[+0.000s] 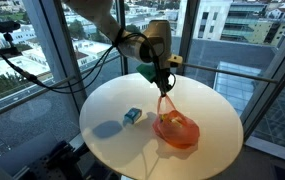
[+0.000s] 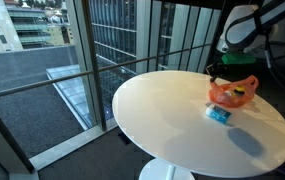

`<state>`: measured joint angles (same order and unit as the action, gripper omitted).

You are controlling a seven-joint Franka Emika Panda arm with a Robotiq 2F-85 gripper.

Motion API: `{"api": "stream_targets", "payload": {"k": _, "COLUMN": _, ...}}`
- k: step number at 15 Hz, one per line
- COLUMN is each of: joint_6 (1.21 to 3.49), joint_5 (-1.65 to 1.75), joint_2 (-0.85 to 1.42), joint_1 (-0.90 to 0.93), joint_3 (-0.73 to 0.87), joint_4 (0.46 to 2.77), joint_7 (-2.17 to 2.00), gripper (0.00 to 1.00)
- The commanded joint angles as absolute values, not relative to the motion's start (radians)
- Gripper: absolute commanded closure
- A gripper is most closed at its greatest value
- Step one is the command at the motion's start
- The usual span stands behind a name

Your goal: Put the bottle into the carrier bag

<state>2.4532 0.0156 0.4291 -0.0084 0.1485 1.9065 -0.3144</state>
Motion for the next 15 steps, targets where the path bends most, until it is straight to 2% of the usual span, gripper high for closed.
{"api": "stream_targets", "payload": {"k": 1, "joint_6": 2.469, "joint_5": -0.004, "joint_2": 0.338, "joint_1": -0.026, "joint_3": 0.133, "joint_4": 1.974, "joint_7": -0.285, "gripper": 0.98}}
{"api": "stream_targets", "payload": {"k": 14, "joint_6": 2.456, "joint_5": -0.025, "joint_2": 0.131, "joint_1": -0.048, "joint_3": 0.116, "joint_4": 2.128, "joint_7": -0.203, "gripper": 0.97}}
{"api": "stream_targets", "payload": {"k": 15, "joint_6": 2.452, "joint_5": -0.021, "joint_2": 0.130, "joint_1": -0.047, "joint_3": 0.116, "joint_4": 2.132, "joint_7": -0.208, "gripper": 0.72}}
